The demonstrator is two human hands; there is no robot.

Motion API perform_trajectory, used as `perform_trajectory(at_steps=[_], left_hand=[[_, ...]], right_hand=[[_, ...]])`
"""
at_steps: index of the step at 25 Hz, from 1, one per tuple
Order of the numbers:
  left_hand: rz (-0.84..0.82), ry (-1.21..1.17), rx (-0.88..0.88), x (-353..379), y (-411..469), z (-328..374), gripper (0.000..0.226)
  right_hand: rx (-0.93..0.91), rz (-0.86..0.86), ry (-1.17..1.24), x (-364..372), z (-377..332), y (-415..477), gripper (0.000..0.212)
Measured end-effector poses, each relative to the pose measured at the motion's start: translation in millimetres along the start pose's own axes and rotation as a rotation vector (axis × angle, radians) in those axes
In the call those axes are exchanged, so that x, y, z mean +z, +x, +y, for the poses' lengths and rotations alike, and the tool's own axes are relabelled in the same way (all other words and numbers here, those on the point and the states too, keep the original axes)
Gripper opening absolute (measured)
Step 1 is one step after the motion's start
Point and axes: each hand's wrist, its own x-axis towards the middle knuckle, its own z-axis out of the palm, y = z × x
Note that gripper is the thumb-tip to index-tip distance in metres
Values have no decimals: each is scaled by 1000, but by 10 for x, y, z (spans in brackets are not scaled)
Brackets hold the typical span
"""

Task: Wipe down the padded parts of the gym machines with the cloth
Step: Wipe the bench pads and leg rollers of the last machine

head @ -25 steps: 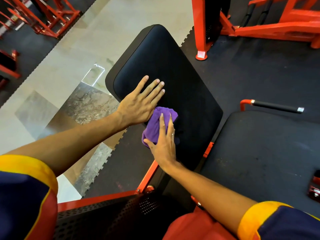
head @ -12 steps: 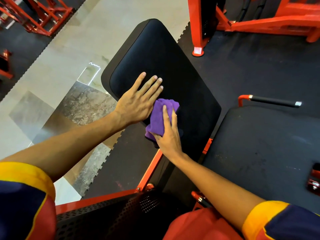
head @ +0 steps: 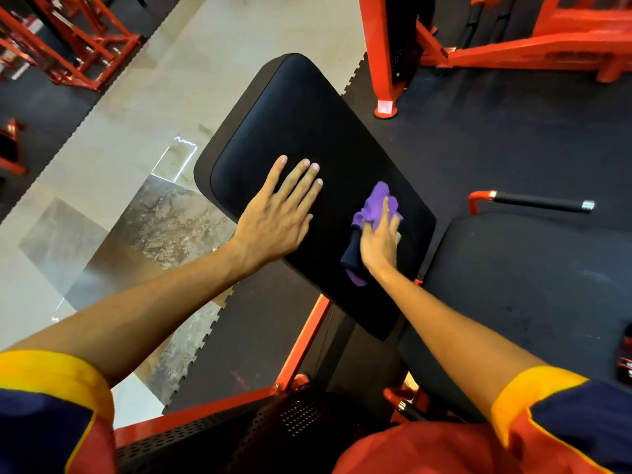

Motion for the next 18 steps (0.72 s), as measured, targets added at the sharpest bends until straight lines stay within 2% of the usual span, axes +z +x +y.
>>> perform_trajectory(at_steps=[3,6,7,9,11,12,15,18], left_hand=[[-24,14,1,26,118,83,66],[-40,-12,2,58,335,162,67],[-45,-25,-5,66,418,183,67],[-50,-41,-22,87,557,216,69],[-49,-32,-27,114,681,238,69],[-48,-27,-24,128,742,252,69],[-54,-22,-10,169,935,305,68],[-79,-12,22,210,1107,360,66]], right_hand=[[-292,-24,-127,159,-147,-307,83],[-459,-43,-172,206,262,-511,93],[-424,-39,-159,160,416,-473,90],[-180,4,-114,47,538,-230,80],[40,45,-53,-74,373,158,74],[83,53,-34,-134,225,323,72],[1,17,-65,-194,-84,426,70],[-241,-77,-158,-98,76,64,82]])
